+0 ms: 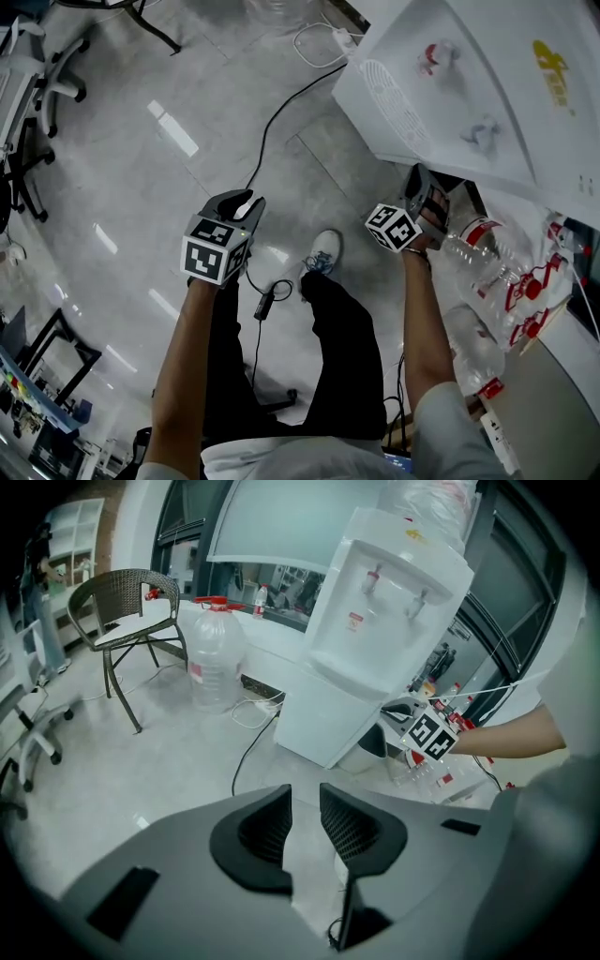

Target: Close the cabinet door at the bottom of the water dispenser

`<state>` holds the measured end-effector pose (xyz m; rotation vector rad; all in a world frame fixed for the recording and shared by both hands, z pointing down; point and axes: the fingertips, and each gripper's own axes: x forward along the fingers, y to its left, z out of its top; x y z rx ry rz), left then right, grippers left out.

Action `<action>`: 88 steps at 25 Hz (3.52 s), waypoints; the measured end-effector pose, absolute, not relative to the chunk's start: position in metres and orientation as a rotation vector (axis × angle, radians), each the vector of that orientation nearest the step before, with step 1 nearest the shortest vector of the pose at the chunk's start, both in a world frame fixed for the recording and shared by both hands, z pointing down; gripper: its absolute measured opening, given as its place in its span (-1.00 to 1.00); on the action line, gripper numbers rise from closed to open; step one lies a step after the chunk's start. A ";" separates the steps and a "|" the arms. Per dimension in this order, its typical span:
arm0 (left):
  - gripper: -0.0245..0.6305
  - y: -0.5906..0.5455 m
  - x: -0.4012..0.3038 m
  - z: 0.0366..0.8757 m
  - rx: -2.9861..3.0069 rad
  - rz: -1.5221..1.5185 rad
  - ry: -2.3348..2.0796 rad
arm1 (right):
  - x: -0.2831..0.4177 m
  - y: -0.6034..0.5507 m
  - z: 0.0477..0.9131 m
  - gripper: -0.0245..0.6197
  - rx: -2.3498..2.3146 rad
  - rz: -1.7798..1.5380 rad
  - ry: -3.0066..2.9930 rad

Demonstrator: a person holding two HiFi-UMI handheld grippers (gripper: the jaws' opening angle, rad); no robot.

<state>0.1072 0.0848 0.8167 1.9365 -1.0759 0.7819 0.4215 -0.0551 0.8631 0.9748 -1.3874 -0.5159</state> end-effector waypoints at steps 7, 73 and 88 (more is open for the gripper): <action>-0.60 0.079 0.113 0.793 1.947 0.747 -1.073 | 0.424 -0.039 0.833 -0.79 1.019 -0.423 -1.419; -0.86 -0.050 0.065 0.015 3.161 0.182 -1.363 | 0.237 -0.035 0.018 -0.84 1.553 -0.451 -2.359; -0.86 -0.062 0.065 0.045 3.107 0.256 -1.324 | 0.239 -0.048 0.043 -0.84 1.537 -0.378 -2.346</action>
